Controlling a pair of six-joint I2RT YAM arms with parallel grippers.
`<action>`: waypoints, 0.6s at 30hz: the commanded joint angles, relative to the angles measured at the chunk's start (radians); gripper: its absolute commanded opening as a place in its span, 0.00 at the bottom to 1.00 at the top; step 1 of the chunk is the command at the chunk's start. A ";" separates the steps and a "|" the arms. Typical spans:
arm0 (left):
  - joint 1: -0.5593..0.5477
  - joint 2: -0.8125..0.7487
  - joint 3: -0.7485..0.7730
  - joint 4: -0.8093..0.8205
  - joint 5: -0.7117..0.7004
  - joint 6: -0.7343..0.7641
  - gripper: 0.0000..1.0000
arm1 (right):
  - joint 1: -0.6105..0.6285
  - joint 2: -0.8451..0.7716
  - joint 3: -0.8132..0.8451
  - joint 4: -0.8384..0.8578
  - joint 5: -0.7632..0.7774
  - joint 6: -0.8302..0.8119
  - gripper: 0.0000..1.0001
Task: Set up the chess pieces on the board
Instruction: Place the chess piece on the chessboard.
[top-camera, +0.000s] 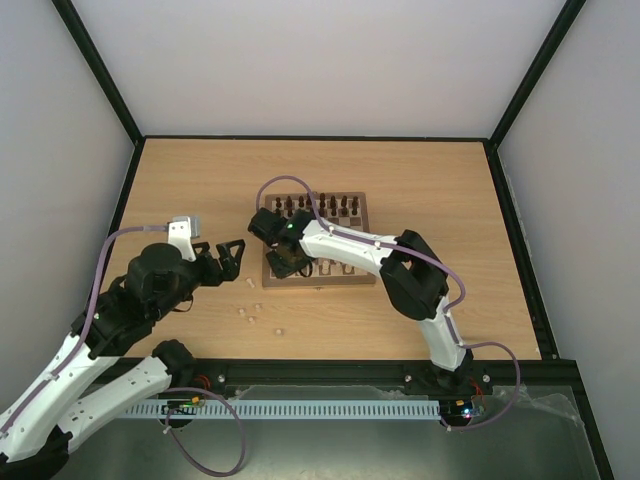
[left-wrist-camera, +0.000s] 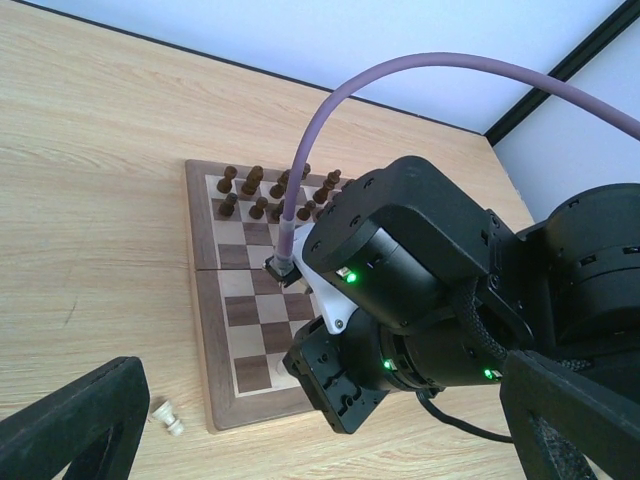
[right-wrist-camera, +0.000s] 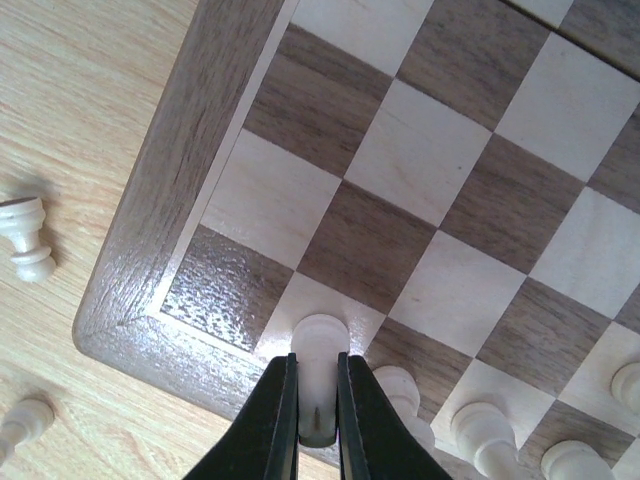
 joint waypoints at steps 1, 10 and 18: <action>0.006 0.009 0.004 0.031 0.006 -0.003 0.99 | -0.001 -0.030 -0.038 -0.056 -0.026 -0.007 0.05; 0.006 0.015 0.003 0.037 0.010 -0.006 0.99 | -0.002 -0.035 -0.046 -0.047 -0.024 -0.013 0.08; 0.006 0.015 0.004 0.036 0.007 -0.006 0.99 | -0.001 -0.032 -0.030 -0.042 -0.020 -0.017 0.18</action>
